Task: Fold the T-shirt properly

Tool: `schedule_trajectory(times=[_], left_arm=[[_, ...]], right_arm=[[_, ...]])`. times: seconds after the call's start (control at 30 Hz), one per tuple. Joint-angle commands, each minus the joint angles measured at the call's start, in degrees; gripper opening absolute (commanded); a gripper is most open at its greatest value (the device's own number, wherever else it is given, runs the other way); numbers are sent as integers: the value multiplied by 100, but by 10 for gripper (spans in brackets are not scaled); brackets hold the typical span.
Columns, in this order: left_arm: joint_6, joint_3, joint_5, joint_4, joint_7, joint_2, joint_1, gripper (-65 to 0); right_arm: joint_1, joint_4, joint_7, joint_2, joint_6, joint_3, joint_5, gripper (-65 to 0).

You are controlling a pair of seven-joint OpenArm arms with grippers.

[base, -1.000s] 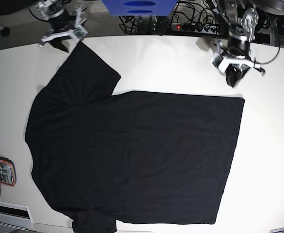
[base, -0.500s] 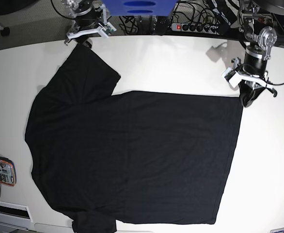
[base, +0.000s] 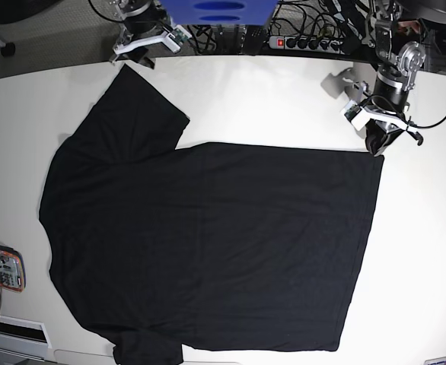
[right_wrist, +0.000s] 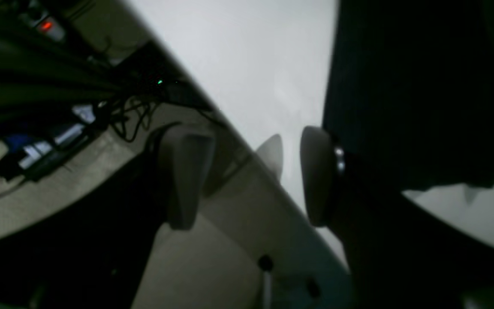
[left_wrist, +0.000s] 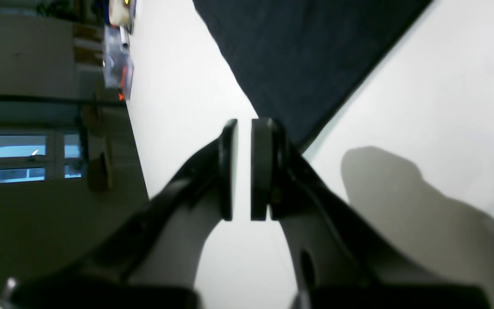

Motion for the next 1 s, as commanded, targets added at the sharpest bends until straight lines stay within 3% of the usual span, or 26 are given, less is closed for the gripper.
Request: schedule_trajectory(times=[0.0, 0.6, 0.77, 0.97], left_arm=[[105, 1, -26, 100, -85, 16, 9, -592], [105, -7, 9, 92, -76, 140, 9, -592], [105, 1, 9, 92, -50, 140, 0, -592], [105, -7, 18, 83, -50, 140, -8, -592]], right_arm=[[-19, 105, 67, 6, -70, 8, 22, -304], [315, 114, 58, 23, -70, -1, 40, -304], [543, 79, 31, 23, -70, 25, 462, -304], [1282, 44, -575, 50, -61, 25, 831, -304]])
